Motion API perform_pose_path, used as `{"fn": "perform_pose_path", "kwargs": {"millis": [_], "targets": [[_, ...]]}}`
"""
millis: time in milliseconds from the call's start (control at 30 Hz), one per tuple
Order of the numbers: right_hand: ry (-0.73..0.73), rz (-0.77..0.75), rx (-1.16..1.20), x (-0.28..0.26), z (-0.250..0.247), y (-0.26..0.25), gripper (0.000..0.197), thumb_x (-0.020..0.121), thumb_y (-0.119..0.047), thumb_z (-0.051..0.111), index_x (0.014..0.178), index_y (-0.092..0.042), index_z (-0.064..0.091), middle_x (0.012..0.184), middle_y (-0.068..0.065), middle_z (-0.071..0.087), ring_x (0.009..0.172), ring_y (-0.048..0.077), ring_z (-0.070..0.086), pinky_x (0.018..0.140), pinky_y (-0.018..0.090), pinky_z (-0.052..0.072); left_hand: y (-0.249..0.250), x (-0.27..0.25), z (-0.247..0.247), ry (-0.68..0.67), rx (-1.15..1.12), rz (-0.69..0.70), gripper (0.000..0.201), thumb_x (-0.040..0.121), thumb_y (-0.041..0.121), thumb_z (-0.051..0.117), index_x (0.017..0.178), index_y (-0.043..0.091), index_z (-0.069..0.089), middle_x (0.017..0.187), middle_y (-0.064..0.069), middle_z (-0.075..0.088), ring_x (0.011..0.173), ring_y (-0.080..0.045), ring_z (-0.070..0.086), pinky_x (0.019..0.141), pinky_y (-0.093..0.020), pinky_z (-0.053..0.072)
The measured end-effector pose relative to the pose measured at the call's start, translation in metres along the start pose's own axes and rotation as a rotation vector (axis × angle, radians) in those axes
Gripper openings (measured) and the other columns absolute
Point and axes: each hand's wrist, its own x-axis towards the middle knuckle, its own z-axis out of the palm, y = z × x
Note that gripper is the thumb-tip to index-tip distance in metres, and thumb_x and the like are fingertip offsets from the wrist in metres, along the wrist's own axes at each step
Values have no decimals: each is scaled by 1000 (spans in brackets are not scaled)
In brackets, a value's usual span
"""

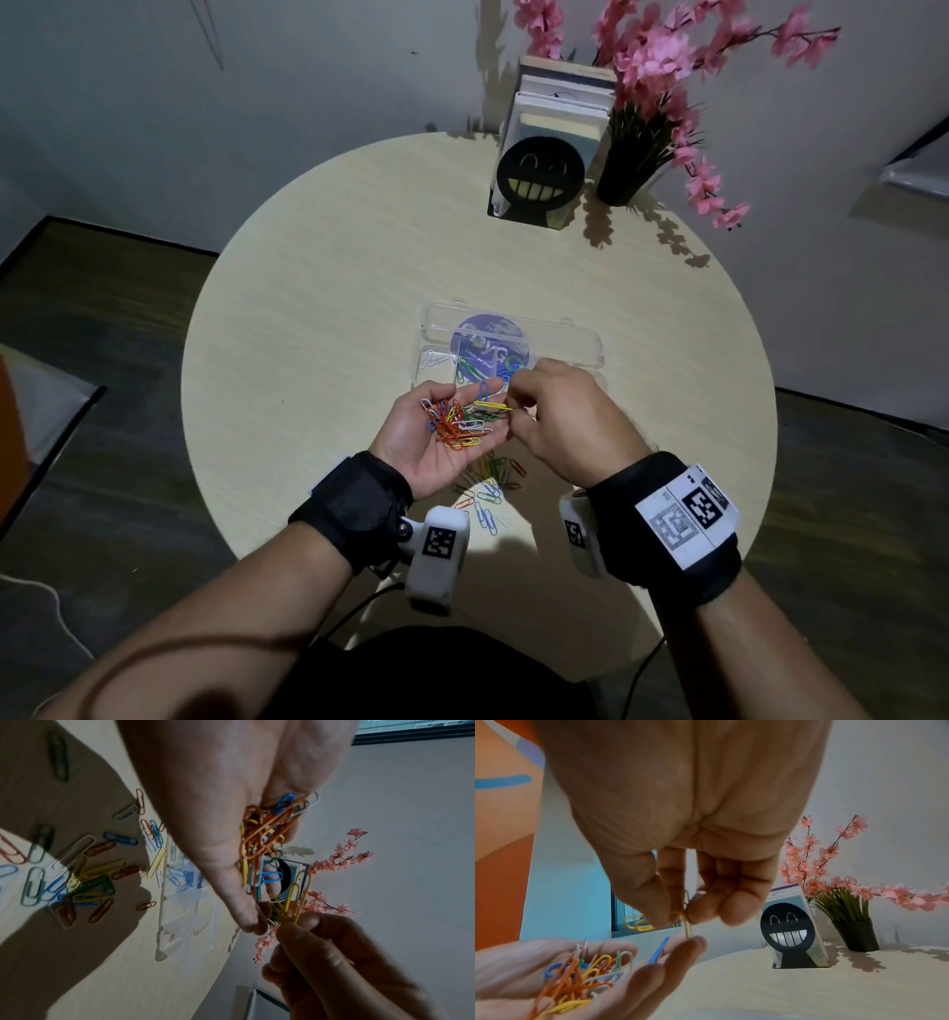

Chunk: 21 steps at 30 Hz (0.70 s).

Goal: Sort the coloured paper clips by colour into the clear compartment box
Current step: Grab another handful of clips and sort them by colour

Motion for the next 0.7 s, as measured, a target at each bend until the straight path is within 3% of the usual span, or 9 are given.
{"fn": "perform_pose_path", "kwargs": {"millis": [100, 167, 300, 533, 700], "targets": [[15, 18, 18, 2, -1, 3, 12, 78, -12, 56, 71, -17, 49, 74, -3, 47, 71, 17, 42, 61, 31, 33, 0, 2, -1, -24, -14, -9, 47, 80, 23, 43, 110, -4, 67, 114, -25, 64, 94, -34, 68, 81, -41, 56], [63, 48, 84, 4, -4, 7, 10, 76, -10, 57, 70, -15, 50, 68, -3, 49, 68, 18, 43, 59, 29, 30, 0, 2, -2, -49, -28, -6, 43, 82, 22, 41, 98, -4, 72, 109, -26, 66, 93, -36, 69, 85, -44, 53], [171, 198, 199, 11, -7, 28, 6, 74, -7, 60, 74, -12, 57, 65, 5, 58, 63, 23, 47, 60, 28, 33, 4, 6, -8, -58, -52, -5, 45, 84, 20, 39, 113, -5, 61, 120, -27, 62, 104, -41, 64, 92, -48, 48], [184, 520, 307, 49, 19, 82, 16, 72, -2, 54, 71, -16, 58, 70, 10, 65, 69, 32, 65, 65, 30, 50, 11, 11, -15, -57, -75, 6, 43, 83, 20, 41, 96, -5, 72, 123, -25, 61, 109, -41, 62, 94, -48, 47], [163, 607, 282, 67, 40, 96, 19, 76, -4, 52, 67, -18, 58, 79, 13, 68, 80, 32, 63, 65, 28, 48, 11, 13, -11, -44, -79, 10, 45, 82, 21, 41, 114, -4, 61, 124, -25, 61, 108, -41, 63, 92, -48, 48]]}}
